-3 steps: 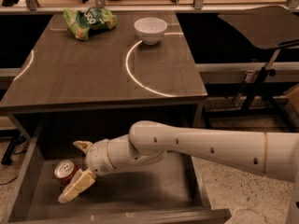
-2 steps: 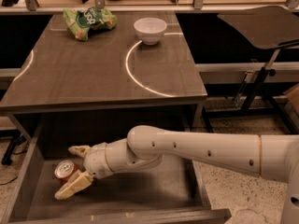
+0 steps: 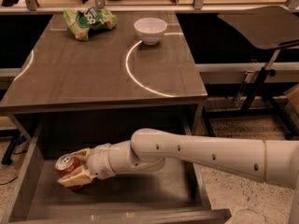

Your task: Pick coke can from top drawer and place on counter

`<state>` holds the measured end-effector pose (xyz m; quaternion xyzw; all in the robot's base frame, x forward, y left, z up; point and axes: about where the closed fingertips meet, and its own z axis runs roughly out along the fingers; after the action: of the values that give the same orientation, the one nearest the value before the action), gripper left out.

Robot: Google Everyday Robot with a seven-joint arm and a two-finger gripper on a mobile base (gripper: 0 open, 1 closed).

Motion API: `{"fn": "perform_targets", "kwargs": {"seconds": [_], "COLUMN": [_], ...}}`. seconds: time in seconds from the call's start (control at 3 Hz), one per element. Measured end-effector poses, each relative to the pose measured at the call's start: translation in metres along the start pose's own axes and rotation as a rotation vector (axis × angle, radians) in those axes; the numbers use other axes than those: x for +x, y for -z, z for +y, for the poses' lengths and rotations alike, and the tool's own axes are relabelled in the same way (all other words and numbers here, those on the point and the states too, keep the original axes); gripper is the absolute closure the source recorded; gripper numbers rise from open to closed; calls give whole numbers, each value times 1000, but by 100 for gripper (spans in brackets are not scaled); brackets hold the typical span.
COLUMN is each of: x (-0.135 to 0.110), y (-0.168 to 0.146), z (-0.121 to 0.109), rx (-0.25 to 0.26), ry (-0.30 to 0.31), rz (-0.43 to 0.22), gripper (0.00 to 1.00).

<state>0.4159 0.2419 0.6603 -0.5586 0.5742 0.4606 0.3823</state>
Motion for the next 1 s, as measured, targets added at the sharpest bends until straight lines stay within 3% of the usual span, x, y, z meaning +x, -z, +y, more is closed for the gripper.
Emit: {"fn": "perform_targets", "kwargs": {"seconds": [0.33,0.67,1.0], "x": [-8,-25,-41], "y": [13,83,169], "z": [-5,-26,-38], "rx": [28,123,203], "ry": [-4,-6,-52], "rz": [-16,1,35], "gripper": [87,100,100]}}
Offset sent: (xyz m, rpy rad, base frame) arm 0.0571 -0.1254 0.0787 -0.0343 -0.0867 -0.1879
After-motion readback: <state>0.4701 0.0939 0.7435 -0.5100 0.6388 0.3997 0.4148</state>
